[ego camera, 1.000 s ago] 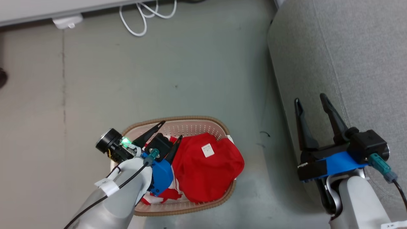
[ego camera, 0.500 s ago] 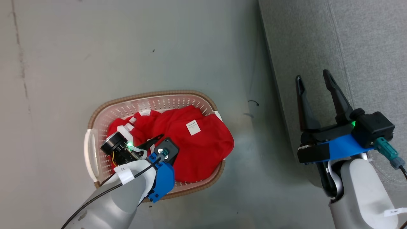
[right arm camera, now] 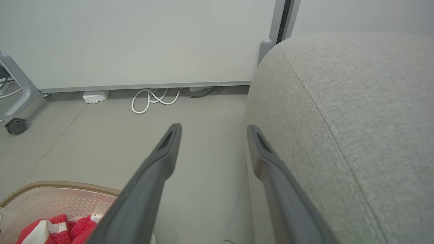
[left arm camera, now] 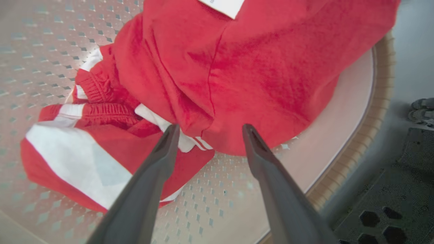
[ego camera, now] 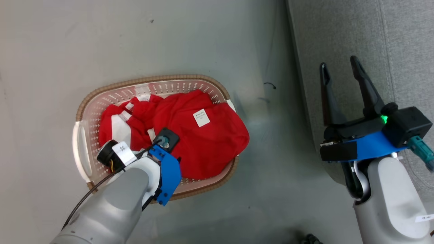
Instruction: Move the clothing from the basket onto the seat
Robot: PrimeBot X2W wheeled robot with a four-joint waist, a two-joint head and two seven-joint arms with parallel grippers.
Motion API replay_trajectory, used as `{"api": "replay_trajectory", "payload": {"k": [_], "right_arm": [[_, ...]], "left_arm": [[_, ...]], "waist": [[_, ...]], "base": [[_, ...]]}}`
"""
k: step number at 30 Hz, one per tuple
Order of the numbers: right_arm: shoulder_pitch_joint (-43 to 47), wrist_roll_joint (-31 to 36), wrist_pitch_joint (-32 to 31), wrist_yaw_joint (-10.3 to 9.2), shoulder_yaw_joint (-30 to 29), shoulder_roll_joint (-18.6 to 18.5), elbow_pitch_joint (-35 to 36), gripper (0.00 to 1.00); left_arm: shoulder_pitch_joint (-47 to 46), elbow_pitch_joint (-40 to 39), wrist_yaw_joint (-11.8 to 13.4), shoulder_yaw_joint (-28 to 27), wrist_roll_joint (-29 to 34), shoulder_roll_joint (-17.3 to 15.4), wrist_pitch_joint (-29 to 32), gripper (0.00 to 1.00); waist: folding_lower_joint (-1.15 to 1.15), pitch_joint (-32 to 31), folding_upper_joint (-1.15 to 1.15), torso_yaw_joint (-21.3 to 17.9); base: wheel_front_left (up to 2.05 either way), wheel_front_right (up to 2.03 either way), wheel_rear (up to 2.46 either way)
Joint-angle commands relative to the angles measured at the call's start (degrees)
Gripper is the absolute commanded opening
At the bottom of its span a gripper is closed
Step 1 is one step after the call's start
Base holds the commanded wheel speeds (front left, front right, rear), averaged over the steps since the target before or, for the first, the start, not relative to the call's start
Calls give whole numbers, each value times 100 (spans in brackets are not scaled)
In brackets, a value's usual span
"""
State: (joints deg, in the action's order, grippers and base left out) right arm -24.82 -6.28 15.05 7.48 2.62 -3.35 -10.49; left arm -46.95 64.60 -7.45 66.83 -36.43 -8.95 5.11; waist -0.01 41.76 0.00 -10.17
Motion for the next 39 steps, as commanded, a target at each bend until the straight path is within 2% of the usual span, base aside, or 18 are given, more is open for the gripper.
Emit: {"api": "replay_trajectory", "payload": {"k": [1, 10, 17, 32, 33, 34, 35, 36, 39], "right_arm": [[-124, -40, 20, 3, 3, -37, 46, 100], [-306, -60, 20, 3, 10, -65, 207, 100], [-373, -94, 20, 3, 27, -86, 261, 100], [-436, -92, 20, 3, 29, -48, 435, 100], [-430, -85, 20, 3, 24, -47, 442, 100], [-431, -84, 20, 3, 17, -52, 446, 100], [-437, -85, 20, 3, 13, -64, 445, 100], [-442, -81, 20, 3, 13, -69, 443, 100], [-458, -73, 20, 3, 30, -85, 435, 100]], "left_arm": [[-124, -38, -1, 22, -168, -40, 105, 100], [-356, -45, -1, 285, -948, -109, 686, 100], [-483, -69, -2, 194, -1569, -61, 760, 100], [-820, 27, -2, 397, -2066, 50, 476, 100], [-842, 42, -2, 420, -2055, 51, 459, 88], [-864, 55, -2, 444, -2025, 57, 398, 39], [-884, 68, -2, 466, -1992, 66, 327, 3], [-882, 79, -2, 484, -1989, 81, 282, 0], [-877, 69, -2, 527, -1988, 117, 190, 0]], "waist": [[1, 119, 0, -4], [1, 506, 0, -11], [1, 769, 0, -35], [1, 1201, 0, -112], [1, 1212, 0, -108], [1, 1222, 0, -101], [1, 1230, 0, -93], [1, 1234, 0, -85], [1, 1225, 0, -58]], "base": [[0, 0, 0], [0, 0, 0], [0, 0, 0], [0, 0, 0], [0, 0, 0], [0, 0, 0], [0, 0, 0], [0, 0, 0], [0, 0, 0]]}}
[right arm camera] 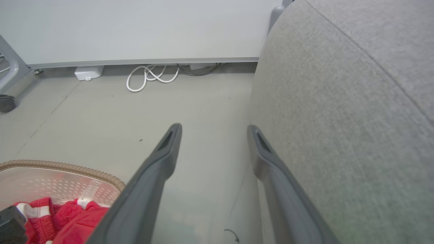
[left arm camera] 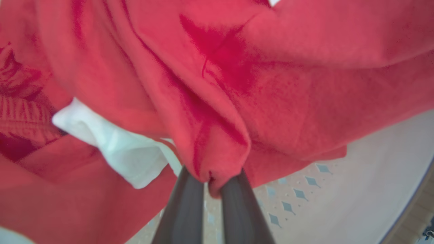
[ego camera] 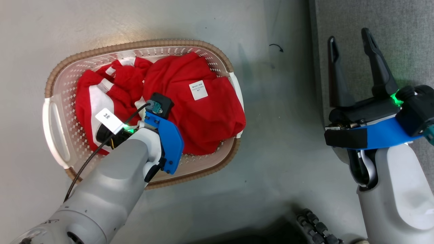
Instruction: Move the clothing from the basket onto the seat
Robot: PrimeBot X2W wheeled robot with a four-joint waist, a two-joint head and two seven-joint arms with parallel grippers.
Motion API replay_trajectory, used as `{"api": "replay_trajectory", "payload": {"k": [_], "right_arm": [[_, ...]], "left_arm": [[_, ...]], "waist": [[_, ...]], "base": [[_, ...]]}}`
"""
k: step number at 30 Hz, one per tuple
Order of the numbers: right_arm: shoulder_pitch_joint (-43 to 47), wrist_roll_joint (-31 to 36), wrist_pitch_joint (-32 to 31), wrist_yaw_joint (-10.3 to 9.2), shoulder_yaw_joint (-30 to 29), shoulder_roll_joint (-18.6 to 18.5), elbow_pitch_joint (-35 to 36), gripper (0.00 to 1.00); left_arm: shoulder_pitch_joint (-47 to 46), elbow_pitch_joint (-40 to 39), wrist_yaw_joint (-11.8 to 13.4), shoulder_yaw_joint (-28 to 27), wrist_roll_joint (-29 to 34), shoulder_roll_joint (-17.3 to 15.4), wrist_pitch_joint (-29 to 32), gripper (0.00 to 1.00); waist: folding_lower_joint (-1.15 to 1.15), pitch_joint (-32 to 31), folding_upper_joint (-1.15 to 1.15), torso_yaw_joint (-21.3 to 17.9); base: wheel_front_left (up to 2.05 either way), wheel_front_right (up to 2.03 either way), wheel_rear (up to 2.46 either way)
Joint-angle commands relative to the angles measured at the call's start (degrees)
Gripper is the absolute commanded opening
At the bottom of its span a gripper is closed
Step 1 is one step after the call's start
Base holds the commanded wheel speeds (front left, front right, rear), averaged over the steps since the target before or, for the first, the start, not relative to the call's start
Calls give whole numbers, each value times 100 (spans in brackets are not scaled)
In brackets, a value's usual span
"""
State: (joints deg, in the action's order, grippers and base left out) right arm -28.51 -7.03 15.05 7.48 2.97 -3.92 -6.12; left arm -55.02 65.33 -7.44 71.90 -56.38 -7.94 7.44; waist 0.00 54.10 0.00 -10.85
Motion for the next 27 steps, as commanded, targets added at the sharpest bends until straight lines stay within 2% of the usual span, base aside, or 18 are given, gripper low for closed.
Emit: {"api": "replay_trajectory", "payload": {"k": [1, 12, 27], "right_arm": [[-92, 13, 20, 3, 6, -26, -7, 100], [-82, -4, 20, 3, 32, -50, -105, 100], [332, 84, 20, 3, 42, -74, -406, 100]], "left_arm": [[-77, -9, -3, 30, 18, 13, -100, 0], [21, -83, -3, 122, 164, -2, -679, 0], [560, -231, -3, 121, -183, -48, -1628, 0]], "waist": [[0, -26, 0, 18], [0, -445, 0, 105], [0, -1667, 0, 331]], "base": [[0, 0, 0], [0, 0, 0], [0, 0, 0]]}}
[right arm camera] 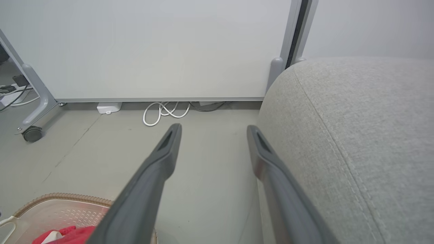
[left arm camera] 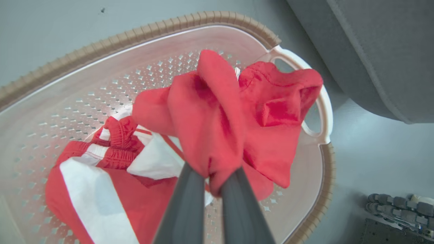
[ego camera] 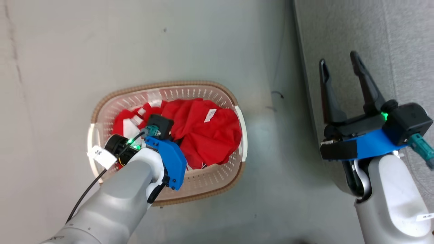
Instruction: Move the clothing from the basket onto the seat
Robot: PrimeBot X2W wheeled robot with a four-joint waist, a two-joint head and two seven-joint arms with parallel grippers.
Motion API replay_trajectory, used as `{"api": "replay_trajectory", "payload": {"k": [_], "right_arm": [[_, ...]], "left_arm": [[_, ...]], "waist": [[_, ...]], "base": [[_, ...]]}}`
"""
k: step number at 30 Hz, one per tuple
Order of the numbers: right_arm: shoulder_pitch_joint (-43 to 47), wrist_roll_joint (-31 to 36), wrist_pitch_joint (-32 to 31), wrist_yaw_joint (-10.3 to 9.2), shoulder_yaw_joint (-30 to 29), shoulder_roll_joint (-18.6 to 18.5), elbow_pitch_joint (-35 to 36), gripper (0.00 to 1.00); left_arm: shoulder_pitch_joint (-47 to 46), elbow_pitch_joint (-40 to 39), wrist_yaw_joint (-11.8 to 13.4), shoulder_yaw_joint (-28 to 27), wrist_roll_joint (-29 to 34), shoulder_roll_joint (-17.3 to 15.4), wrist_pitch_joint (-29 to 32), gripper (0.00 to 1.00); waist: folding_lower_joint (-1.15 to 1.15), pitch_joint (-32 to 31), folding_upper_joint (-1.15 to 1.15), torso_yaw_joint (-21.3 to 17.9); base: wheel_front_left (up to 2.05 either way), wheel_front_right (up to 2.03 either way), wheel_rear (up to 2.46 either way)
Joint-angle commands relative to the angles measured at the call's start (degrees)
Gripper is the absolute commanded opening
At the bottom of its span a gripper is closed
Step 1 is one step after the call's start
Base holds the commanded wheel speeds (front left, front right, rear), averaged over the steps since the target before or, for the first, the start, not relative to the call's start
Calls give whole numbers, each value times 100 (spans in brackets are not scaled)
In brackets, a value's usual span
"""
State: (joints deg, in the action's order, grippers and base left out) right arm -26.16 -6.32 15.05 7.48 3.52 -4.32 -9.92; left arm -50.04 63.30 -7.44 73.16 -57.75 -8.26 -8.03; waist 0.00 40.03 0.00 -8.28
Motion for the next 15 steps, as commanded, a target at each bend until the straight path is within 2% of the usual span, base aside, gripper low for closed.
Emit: {"api": "replay_trajectory", "payload": {"k": [1, 15], "right_arm": [[134, 17, 20, 3, -8, -34, -60, 100], [689, 80, 20, 3, -28, -27, -342, 100]], "left_arm": [[79, -39, -3, -6, -85, -41, -148, 0], [440, -361, -3, -119, -539, -243, -694, 0]], "waist": [[0, -336, 0, 85], [0, -1521, 0, 216]], "base": [[0, 0, 0], [0, 0, 0]]}}
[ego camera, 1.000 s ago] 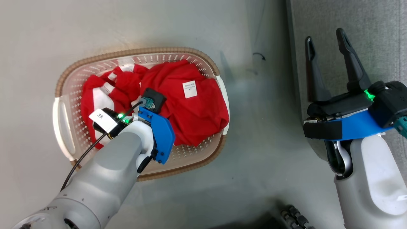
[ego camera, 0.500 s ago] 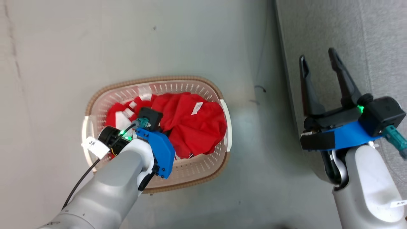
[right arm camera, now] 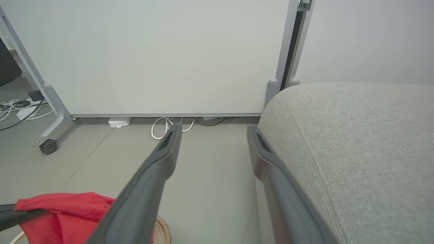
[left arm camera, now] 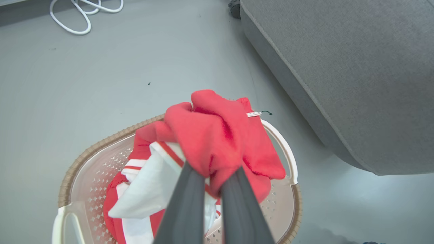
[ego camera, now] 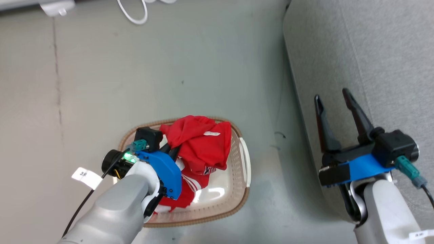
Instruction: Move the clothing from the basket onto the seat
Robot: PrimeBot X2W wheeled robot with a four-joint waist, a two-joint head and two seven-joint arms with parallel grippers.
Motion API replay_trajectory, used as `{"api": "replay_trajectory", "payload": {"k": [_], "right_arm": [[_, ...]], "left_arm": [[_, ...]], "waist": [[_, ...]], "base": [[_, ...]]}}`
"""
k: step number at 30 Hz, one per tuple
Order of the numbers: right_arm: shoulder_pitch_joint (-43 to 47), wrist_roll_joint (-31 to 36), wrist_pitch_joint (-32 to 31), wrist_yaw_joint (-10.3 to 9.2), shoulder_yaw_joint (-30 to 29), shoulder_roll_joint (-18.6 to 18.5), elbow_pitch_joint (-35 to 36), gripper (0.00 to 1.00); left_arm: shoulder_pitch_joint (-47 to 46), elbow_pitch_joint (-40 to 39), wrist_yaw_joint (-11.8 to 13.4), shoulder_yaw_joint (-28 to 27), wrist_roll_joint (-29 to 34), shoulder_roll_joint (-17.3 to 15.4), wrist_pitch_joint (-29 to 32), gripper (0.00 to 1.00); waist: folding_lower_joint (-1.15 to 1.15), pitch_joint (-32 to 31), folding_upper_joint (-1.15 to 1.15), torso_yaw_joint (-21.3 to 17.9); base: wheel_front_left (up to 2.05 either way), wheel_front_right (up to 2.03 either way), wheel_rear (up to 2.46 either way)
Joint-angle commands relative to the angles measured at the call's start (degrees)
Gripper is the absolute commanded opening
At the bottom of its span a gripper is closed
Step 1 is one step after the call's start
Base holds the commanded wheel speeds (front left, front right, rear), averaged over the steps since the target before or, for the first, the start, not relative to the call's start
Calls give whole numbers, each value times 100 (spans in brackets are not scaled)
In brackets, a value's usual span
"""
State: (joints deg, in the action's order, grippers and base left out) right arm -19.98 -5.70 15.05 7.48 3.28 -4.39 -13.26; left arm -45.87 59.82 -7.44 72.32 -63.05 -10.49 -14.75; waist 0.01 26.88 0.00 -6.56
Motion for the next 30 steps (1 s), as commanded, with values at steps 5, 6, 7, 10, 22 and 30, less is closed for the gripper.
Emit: {"api": "replay_trajectory", "payload": {"k": [5, 6, 7, 10, 22, 30], "right_arm": [[289, 27, 20, 3, -31, -9, -98, 100], [342, 34, 20, 3, -38, -7, -117, 100], [391, 39, 20, 3, -42, -4, -126, 100], [548, 65, 20, 3, -57, 8, -166, 100], [1037, 98, 20, 3, -140, 78, -229, 100], [1221, 128, 20, 3, -148, 110, -230, 100]], "left_arm": [[71, -313, -3, -340, 74, -158, -54, 0], [110, -399, -3, -466, 133, -180, -53, 0], [148, -478, -3, -560, 220, -199, -50, 0], [228, -736, -3, -872, 556, -264, -52, 0], [496, -1974, -3, -2175, 1808, -313, -53, 0], [537, -2604, -3, -2728, 2339, -128, -54, 0]], "waist": [[-1, -660, 0, 116], [-1, -751, 0, 134], [-1, -835, 0, 150], [-1, -1099, 0, 196], [-1, -1828, 0, 300], [-1, -2135, 0, 350]], "base": [[0, 0, 0], [0, 0, 0], [0, 0, 0], [0, 0, 0], [0, 0, 0], [0, 0, 0]]}}
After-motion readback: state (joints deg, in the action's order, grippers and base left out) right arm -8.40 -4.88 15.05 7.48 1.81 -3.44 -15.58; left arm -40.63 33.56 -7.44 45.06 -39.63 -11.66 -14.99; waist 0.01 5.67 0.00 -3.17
